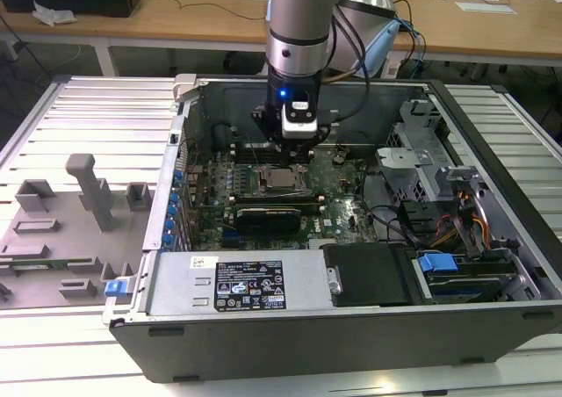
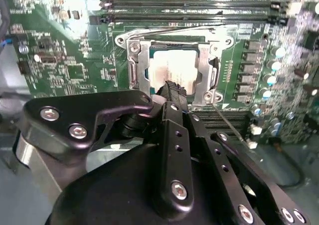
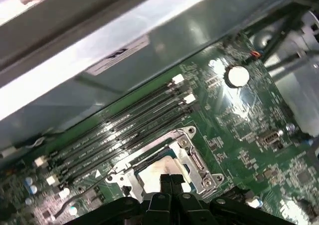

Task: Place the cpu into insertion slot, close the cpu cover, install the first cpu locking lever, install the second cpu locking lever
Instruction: 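Close the cpu cover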

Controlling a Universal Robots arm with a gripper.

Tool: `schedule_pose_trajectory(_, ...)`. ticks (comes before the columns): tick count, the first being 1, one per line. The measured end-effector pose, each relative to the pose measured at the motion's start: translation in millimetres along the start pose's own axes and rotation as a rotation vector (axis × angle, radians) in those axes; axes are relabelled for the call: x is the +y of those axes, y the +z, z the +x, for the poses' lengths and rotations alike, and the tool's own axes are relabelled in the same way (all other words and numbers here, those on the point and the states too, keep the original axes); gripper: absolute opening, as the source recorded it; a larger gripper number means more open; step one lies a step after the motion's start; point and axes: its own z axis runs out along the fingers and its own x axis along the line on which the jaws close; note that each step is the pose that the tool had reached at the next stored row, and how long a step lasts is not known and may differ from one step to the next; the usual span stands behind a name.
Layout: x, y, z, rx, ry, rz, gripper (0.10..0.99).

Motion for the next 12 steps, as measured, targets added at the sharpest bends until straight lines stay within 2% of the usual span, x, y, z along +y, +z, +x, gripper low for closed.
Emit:
schedule_pose_trajectory(3, 0.0, 0.2, 0.0, 0.0, -0.066, 0.0, 0.106)
schedule_pose_trajectory(5, 0.0, 0.5, 0.0, 0.0, -0.133, -0.001, 0.106)
schedule_pose_trajectory(11, 0.0, 0.9, 0.0, -0.0003, -0.247, -0.001, 0.106)
schedule_pose_trajectory(12, 0.0, 1.1, 0.0, -0.0005, -0.281, -0.001, 0.106)
